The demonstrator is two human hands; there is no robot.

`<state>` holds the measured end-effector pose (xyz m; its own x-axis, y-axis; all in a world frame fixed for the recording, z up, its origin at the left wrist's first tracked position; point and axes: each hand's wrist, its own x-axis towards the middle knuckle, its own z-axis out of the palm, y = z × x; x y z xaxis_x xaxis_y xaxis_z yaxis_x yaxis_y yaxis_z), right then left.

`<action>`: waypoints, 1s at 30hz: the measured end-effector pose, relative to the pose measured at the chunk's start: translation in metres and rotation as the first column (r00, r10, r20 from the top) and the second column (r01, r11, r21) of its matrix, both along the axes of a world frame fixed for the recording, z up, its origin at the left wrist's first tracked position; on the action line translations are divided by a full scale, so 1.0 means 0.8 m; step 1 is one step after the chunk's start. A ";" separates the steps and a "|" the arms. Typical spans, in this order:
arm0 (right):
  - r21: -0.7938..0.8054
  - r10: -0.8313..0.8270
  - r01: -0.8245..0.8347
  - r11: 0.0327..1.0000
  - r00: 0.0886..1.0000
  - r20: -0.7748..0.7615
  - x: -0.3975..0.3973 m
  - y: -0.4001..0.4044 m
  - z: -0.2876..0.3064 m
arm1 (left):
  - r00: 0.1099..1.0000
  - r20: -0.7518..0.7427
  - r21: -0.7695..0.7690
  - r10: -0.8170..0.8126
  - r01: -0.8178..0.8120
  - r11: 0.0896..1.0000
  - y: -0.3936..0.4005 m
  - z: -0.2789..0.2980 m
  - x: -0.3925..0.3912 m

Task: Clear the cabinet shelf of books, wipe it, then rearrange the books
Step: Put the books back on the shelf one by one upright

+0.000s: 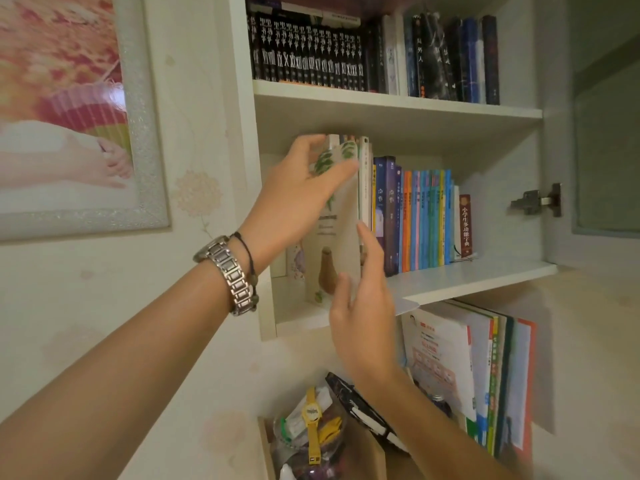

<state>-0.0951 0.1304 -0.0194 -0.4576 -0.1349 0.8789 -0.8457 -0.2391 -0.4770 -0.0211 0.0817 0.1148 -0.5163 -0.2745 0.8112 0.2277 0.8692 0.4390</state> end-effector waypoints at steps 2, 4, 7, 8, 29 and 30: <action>0.019 -0.027 0.027 0.999 1.000 -0.014 0.007 -0.005 0.002 | 0.999 0.045 0.011 -0.010 0.009 1.000 -0.006 -0.005 -0.001; 0.059 -0.059 0.061 0.996 0.998 -0.038 0.013 -0.009 0.004 | 0.995 0.096 0.026 -0.029 0.027 0.999 -0.011 -0.015 -0.005; 0.107 -0.003 0.010 0.994 0.998 -0.061 0.013 -0.005 0.008 | 0.992 0.106 0.054 -0.063 0.057 0.997 -0.014 -0.033 -0.009; 0.125 0.050 -0.043 0.991 0.997 -0.052 0.011 -0.001 0.009 | 0.993 0.089 0.068 -0.072 0.066 0.996 -0.015 -0.037 -0.010; 0.175 0.148 -0.193 0.965 0.959 0.243 -0.124 -0.029 0.066 | 0.944 -0.317 0.167 -0.092 0.151 0.974 -0.022 -0.144 -0.039; 0.176 0.133 -0.171 0.969 0.969 0.210 -0.124 -0.033 0.066 | 0.936 -0.337 0.169 -0.105 0.170 0.971 -0.022 -0.148 -0.041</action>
<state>-0.1944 0.1040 0.0331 -0.5787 -0.3729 0.7253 -0.6921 -0.2460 -0.6786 -0.0537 0.0645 -0.0032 -0.2790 -0.3867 0.8790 0.4962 0.7256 0.4767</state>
